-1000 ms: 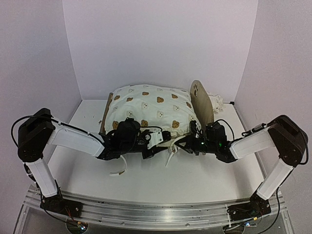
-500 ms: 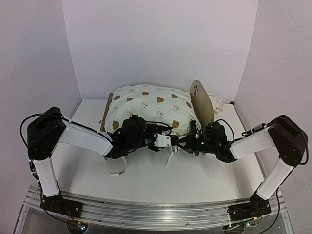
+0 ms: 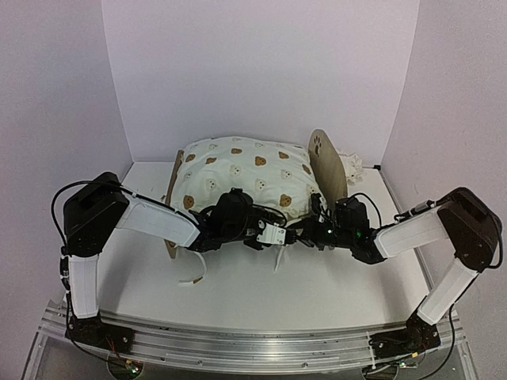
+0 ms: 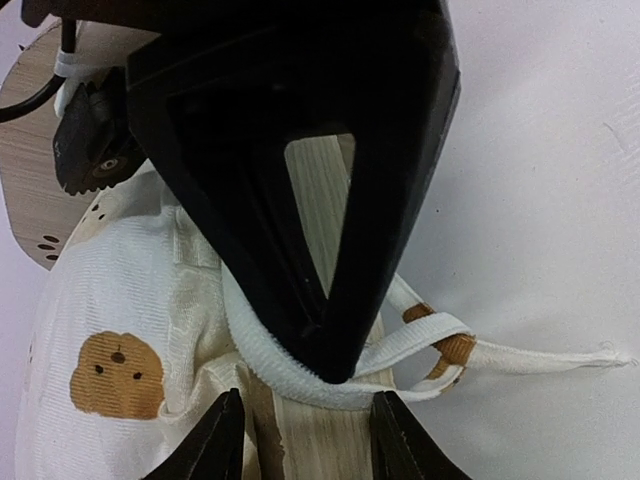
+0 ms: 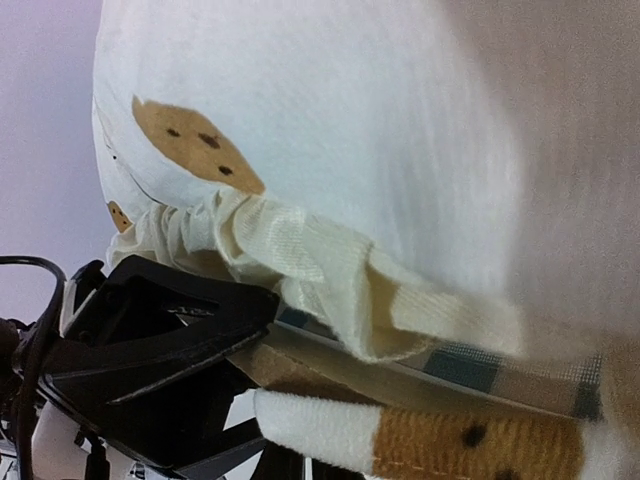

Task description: Set up the pet bed

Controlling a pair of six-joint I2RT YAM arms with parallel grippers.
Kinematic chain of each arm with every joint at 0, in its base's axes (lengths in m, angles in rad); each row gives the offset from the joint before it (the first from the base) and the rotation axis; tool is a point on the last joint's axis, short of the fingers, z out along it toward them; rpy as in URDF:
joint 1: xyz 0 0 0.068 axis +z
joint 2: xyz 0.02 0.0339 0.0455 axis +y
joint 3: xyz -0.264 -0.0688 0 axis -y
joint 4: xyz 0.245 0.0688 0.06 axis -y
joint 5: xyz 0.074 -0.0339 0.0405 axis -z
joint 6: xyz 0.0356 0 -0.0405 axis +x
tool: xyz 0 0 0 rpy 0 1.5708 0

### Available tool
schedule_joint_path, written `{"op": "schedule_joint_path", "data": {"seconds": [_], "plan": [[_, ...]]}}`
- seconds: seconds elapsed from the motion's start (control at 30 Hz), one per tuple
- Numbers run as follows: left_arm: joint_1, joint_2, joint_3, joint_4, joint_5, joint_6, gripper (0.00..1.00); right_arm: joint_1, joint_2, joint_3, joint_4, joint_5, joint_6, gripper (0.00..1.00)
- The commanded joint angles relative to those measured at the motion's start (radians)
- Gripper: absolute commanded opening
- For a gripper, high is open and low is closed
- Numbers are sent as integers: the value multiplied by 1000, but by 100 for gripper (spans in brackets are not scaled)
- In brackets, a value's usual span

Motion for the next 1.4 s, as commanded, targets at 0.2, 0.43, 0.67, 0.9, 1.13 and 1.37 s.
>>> {"op": "schedule_joint_path", "data": {"seconds": [0.2, 0.43, 0.67, 0.9, 1.13, 1.37], "plan": [[6, -68, 44, -116, 120, -277, 41, -14, -42, 41, 68, 69, -22, 0], [-2, -19, 91, -70, 71, -396, 36, -14, -40, 50, 67, 56, -23, 0], [-3, 7, 108, -63, 61, -414, 20, -15, -46, 49, 67, 58, -28, 0], [-14, -32, 116, -95, 68, -457, 0, -15, -53, 38, 66, 64, -32, 0], [-29, -88, 142, -154, 128, -550, 0, -26, -50, 55, 66, 71, -31, 0], [-35, -114, 156, -165, 158, -585, 0, -29, 1, 110, 67, 41, -21, 0]]}}
